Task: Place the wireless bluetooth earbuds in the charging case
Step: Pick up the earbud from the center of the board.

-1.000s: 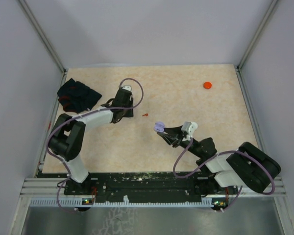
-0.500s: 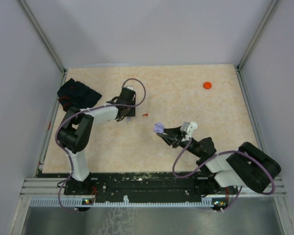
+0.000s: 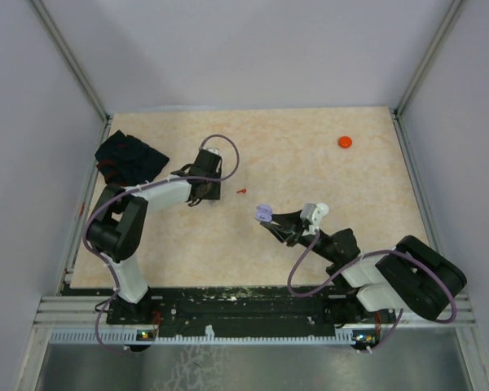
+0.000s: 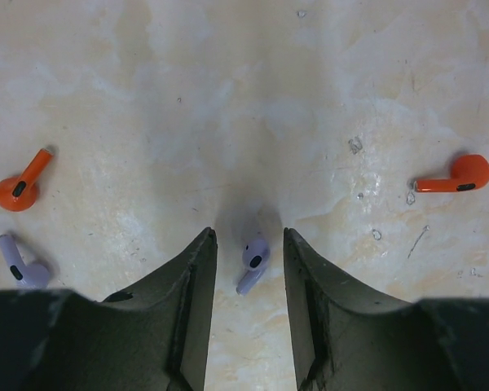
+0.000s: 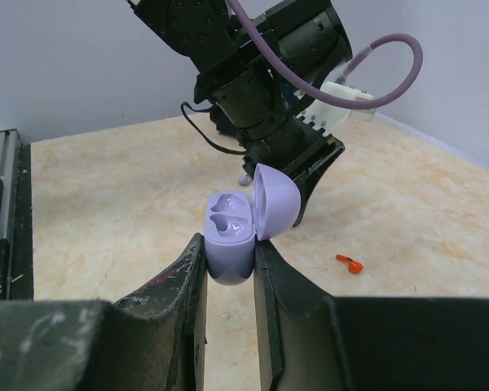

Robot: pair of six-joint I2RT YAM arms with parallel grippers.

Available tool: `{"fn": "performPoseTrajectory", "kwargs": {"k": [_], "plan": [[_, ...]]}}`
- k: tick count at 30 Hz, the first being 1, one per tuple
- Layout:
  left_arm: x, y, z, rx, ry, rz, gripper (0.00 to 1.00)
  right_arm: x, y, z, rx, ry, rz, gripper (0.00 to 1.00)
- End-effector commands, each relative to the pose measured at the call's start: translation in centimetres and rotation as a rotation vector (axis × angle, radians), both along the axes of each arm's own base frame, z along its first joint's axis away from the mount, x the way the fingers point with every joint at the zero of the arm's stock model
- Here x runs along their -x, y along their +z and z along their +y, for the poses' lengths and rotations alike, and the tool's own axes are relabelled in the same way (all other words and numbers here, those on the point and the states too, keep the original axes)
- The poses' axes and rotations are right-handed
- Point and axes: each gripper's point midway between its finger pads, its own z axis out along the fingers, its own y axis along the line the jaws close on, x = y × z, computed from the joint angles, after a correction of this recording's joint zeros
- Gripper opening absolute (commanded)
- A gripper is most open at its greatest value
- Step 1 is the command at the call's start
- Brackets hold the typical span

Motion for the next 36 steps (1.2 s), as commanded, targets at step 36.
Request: {"fn": "performPoseTrajectory", "kwargs": {"k": [36], "plan": [[1.6, 0.1, -0.7, 0.038, -0.044, 0.084, 0.14, 0.4, 3.0, 0.1, -0.071, 0.02, -0.082, 0.0]]}}
